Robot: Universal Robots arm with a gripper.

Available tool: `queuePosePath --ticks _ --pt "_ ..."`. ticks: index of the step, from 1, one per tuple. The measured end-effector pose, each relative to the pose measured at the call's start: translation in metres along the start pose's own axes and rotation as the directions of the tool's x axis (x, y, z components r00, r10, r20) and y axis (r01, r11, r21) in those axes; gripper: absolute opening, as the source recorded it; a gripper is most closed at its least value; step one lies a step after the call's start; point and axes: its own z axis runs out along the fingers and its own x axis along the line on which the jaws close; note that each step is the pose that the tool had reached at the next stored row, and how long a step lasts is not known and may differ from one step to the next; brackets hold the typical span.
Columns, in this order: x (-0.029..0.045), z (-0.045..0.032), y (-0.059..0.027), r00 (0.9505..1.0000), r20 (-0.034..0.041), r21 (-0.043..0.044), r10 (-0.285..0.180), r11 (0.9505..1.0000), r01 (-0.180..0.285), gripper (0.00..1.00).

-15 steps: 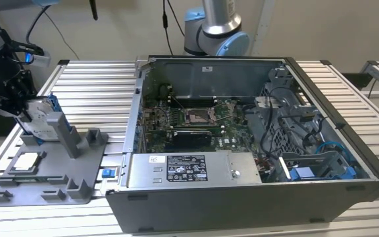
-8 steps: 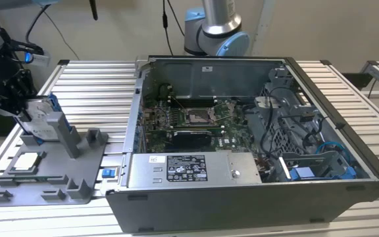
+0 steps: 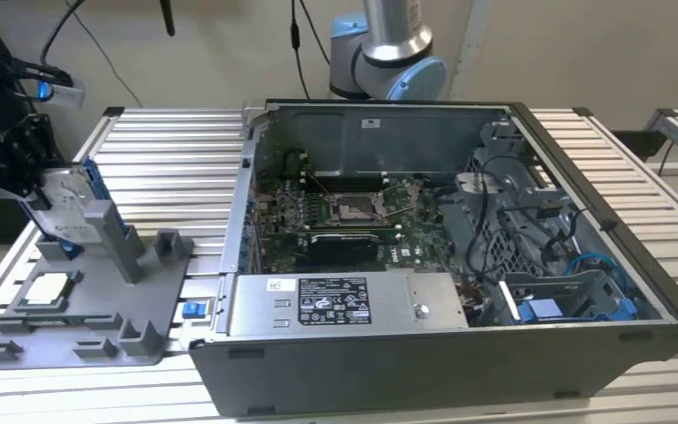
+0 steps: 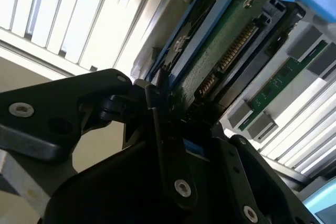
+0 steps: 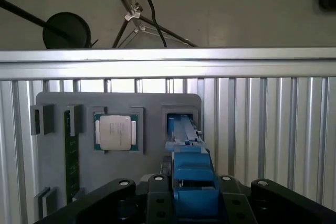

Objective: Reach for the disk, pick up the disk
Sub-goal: 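Pick up the disk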

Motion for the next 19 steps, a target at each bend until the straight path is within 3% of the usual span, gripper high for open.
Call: queuePosePath --ticks 19 --pt "-0.0006 -0.0428 -0.0002 1.0000 0.0000 0.0000 0.000 1.0000 0.000 0.00"
